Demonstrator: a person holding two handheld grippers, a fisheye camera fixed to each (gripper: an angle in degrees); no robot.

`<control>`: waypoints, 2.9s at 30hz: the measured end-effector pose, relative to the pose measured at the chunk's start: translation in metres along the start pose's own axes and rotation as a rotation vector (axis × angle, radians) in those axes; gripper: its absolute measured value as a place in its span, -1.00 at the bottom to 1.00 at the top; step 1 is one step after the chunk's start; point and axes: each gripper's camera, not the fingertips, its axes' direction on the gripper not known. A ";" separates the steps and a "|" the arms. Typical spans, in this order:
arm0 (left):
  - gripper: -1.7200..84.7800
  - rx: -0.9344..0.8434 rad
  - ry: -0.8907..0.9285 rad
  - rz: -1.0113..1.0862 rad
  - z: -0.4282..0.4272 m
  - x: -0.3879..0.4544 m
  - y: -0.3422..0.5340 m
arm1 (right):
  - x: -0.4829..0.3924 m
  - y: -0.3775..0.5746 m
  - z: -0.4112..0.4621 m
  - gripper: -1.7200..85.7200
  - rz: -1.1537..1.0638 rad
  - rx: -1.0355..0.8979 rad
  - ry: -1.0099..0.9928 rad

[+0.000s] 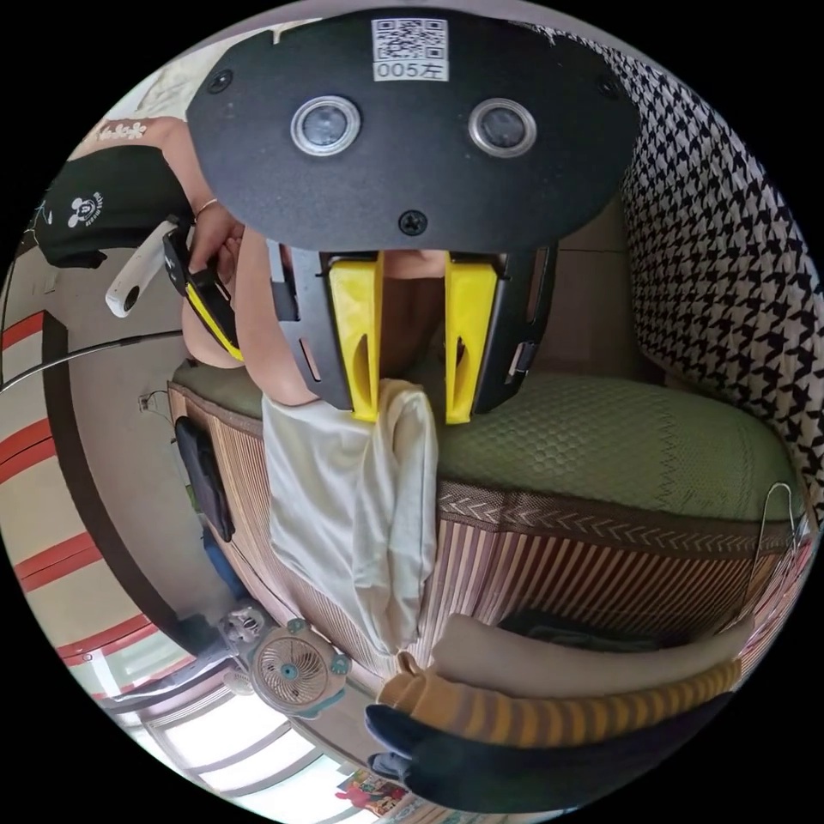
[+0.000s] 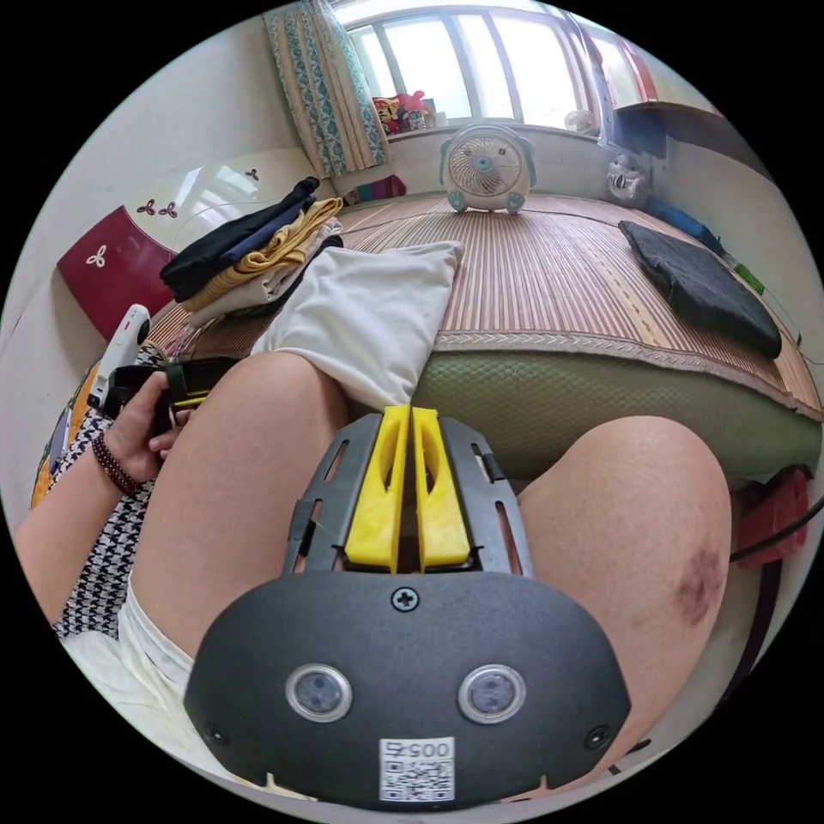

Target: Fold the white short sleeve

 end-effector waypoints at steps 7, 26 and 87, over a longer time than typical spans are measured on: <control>-0.81 -0.044 0.029 0.041 0.008 -0.002 -0.006 | 0.019 -0.001 -0.011 -0.75 0.049 0.016 -0.103; -0.85 0.160 0.035 0.241 -0.095 0.018 0.009 | 0.036 -0.037 -0.073 -0.98 0.066 0.009 -0.139; -0.97 0.420 -0.433 0.050 -0.392 -0.093 -0.045 | -0.258 -0.223 -0.142 -0.98 -0.412 -0.006 -0.177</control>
